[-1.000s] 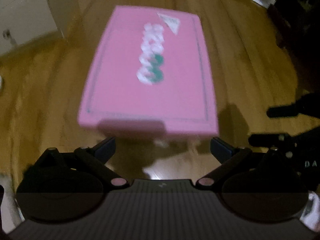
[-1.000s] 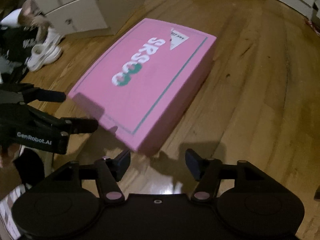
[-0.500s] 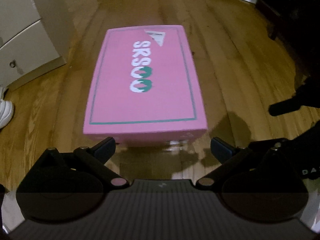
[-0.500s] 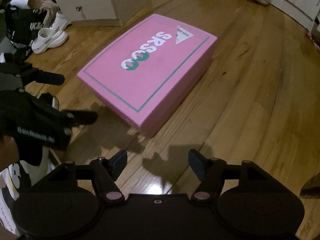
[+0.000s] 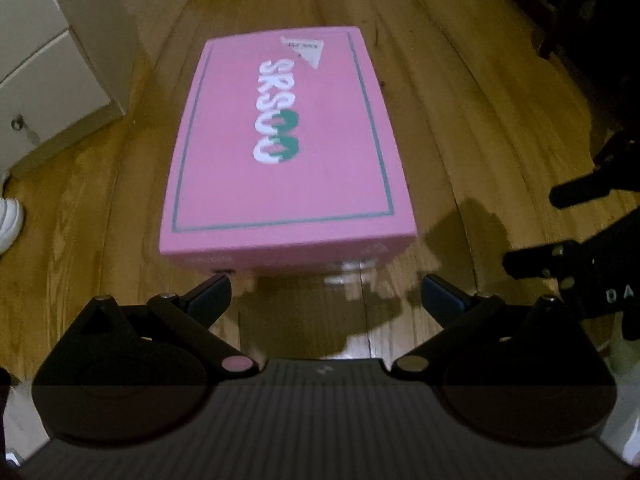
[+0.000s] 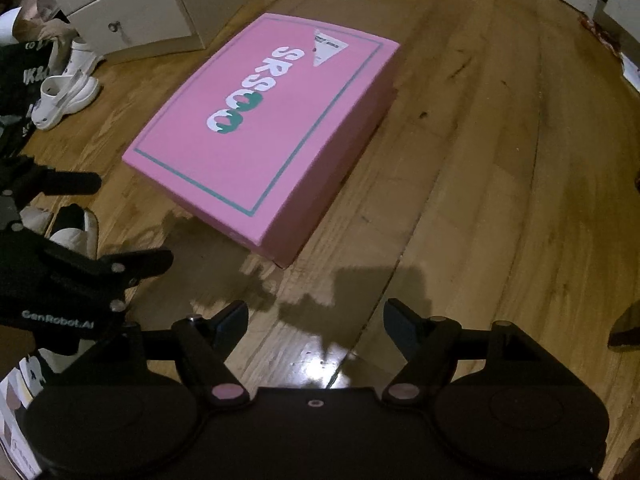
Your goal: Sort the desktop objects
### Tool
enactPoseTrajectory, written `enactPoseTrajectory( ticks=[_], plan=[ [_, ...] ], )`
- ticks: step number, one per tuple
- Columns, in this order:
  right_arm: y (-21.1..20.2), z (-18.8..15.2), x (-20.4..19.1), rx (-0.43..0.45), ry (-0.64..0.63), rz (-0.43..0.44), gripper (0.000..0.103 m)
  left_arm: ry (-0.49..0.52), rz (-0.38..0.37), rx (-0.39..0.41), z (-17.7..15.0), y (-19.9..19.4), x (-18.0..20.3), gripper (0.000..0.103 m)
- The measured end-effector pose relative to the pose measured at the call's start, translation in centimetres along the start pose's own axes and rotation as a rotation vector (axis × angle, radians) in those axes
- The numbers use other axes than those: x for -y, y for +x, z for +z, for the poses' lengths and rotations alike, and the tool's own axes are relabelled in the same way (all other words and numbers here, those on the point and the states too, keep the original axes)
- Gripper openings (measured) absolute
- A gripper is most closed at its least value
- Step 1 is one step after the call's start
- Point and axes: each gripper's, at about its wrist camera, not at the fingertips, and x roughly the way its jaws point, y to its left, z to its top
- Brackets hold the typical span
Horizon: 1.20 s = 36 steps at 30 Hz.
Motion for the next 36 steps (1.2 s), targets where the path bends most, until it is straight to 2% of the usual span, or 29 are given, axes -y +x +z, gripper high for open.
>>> enactPoseTrajectory(
  ticks=[3, 10, 12, 22, 28, 32, 36],
  plan=[
    [0.1, -0.1, -0.1, -0.006, -0.006, 0.000, 0.079, 0.035, 0.021, -0.022, -0.4, 0.6, 0.4, 0.103],
    [0.4, 0.0, -0.2, -0.018, -0.023, 0.002, 0.079, 0.042, 0.030, -0.003, -0.4, 0.7, 0.6, 0.103],
    [0.5, 0.0, -0.4, -0.018, -0.027, 0.003, 0.079, 0.043, 0.042, -0.022, -0.5, 0.8, 0.8, 0.103],
    [0.8, 0.2, -0.8, -0.013, -0.042, -0.002, 0.079, 0.042, 0.039, -0.020, -0.4, 0.9, 0.8, 0.103],
    [0.9, 0.2, -1.0, -0.021, -0.048, -0.005, 0.079, 0.046, 0.037, -0.048, -0.6, 1.4, 1.0, 0.103],
    [1.0, 0.3, -1.0, -0.025, -0.051, -0.005, 0.079, 0.041, 0.048, -0.039, -0.6, 1.4, 1.1, 0.103],
    [0.9, 0.3, -1.0, -0.025, -0.048, -0.005, 0.080, 0.032, 0.091, 0.007, -0.4, 1.0, 1.0, 0.103]
  ],
)
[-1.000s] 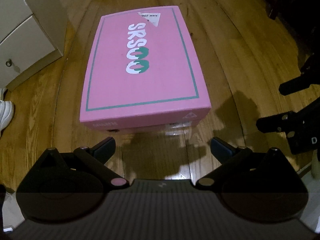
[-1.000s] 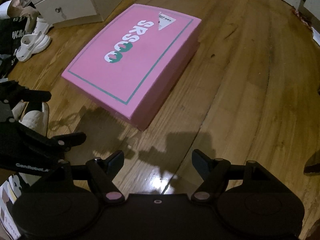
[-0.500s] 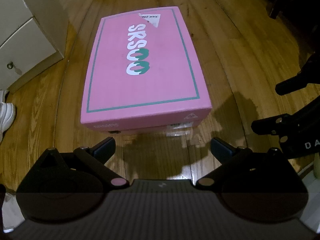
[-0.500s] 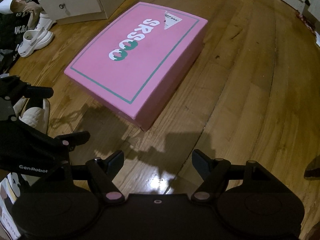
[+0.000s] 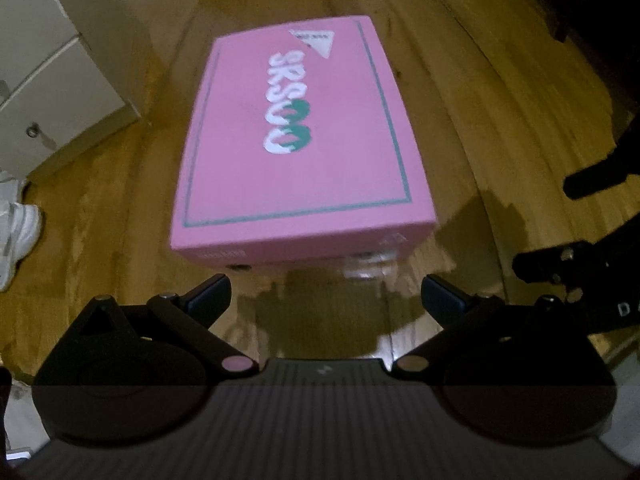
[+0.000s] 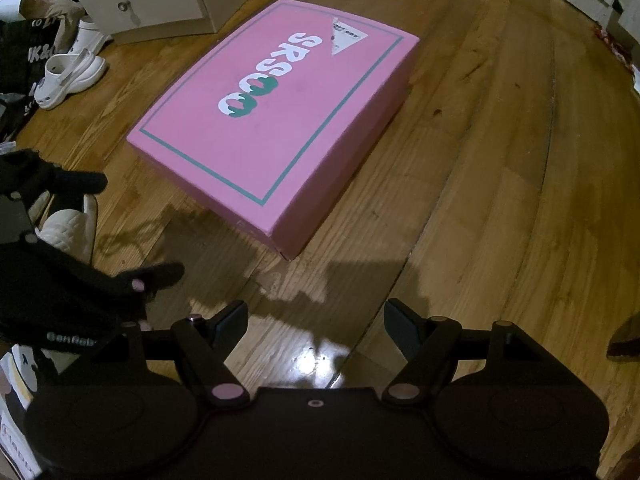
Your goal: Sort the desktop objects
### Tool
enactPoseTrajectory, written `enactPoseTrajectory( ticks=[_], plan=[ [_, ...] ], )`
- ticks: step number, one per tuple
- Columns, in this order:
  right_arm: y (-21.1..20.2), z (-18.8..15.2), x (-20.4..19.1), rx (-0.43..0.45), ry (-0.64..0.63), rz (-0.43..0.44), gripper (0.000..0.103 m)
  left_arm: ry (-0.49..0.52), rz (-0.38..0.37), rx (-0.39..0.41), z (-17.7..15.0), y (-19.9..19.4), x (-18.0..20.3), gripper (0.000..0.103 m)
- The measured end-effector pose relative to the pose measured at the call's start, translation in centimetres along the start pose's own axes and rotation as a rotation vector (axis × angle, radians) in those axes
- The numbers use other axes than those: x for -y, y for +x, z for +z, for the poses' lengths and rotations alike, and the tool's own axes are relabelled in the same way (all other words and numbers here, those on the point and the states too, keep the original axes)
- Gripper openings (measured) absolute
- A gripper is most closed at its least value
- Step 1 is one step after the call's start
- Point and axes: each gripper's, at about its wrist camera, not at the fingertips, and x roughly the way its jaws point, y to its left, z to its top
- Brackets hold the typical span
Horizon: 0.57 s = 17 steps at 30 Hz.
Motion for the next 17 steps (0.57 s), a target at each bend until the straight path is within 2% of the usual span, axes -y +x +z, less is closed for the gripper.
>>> enactPoseTrajectory(
  ticks=[17],
  plan=[
    [-0.04, 0.10, -0.25, 0.005, -0.005, 0.013, 0.082, -0.047, -0.037, 0.022, 0.29, -0.56, -1.03, 0.103]
  ],
)
